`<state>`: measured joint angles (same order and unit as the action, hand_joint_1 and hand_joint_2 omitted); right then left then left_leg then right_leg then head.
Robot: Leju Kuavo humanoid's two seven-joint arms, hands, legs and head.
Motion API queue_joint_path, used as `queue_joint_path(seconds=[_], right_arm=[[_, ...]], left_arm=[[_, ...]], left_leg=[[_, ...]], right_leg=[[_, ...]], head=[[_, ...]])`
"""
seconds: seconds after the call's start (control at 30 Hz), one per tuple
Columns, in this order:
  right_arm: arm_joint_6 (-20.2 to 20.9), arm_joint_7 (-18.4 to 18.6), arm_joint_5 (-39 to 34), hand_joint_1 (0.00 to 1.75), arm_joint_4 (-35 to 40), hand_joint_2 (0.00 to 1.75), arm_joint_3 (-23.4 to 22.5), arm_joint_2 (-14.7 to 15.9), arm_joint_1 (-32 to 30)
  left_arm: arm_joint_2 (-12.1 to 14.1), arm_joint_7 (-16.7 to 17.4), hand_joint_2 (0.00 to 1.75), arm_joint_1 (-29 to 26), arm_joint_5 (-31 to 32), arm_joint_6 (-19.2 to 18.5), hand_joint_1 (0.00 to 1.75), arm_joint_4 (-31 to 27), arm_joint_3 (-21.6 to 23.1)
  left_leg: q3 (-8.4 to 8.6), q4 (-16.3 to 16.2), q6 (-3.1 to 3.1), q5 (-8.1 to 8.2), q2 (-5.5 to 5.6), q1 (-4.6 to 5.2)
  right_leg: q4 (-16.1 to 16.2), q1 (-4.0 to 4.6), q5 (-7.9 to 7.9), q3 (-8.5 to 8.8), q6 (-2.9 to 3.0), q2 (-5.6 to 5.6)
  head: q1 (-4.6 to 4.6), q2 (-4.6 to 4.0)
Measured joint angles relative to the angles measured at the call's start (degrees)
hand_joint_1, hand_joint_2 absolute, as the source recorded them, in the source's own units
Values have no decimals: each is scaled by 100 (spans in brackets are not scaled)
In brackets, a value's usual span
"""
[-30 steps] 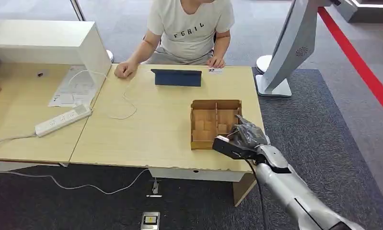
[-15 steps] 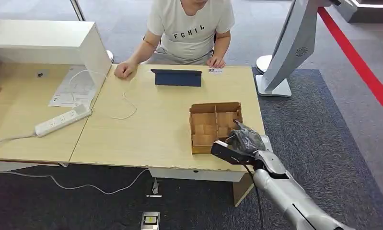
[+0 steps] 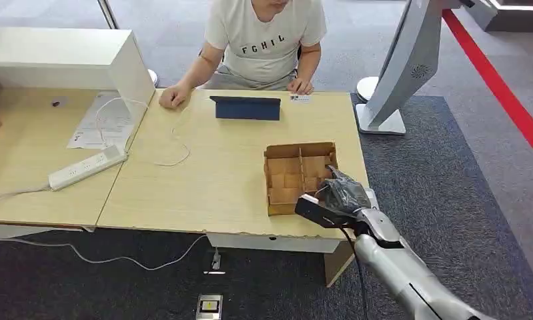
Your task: Pass the card to the sensor for recognition and then transmit it.
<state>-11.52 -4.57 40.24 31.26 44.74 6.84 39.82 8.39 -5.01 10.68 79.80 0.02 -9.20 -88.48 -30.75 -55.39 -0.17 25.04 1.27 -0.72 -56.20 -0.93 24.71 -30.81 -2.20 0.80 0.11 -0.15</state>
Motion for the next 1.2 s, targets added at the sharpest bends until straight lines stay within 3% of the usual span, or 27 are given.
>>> queue_joint_path(seconds=[0.23, 0.53, 0.93, 1.2], right_arm=[[-405, -122, 7, 175, 287, 175, -144, 79, 123], [-487, -284, -48, 175, 664, 175, -328, 81, 306], [-914, -647, -120, 175, 568, 175, -457, 0, 350], [-1040, -702, 74, 175, 330, 175, -500, -131, 783]], left_arm=[[2, 0, 0, -1, 15, -39, 0, 0, 0], [0, 15, 0, 0, 90, -48, 0, 0, 0], [-2, 57, 0, 0, 125, -39, 0, 0, 0], [-9, -54, 0, -4, 192, -110, 0, 0, 2]], left_leg=[[-1, 0, 0, 0, -1, 0], [0, 0, 0, -1, 0, 0], [-3, 0, 0, -1, -1, 0], [-7, 0, 0, -2, -2, 0]], right_leg=[[-1, 0, -1, -1, 2, 0], [-2, 0, -2, -1, 3, 0], [-3, 0, -2, -2, 3, 0], [-6, 0, -3, -5, 3, 1]], head=[[0, 0], [2, 0], [2, 0], [0, 0]])
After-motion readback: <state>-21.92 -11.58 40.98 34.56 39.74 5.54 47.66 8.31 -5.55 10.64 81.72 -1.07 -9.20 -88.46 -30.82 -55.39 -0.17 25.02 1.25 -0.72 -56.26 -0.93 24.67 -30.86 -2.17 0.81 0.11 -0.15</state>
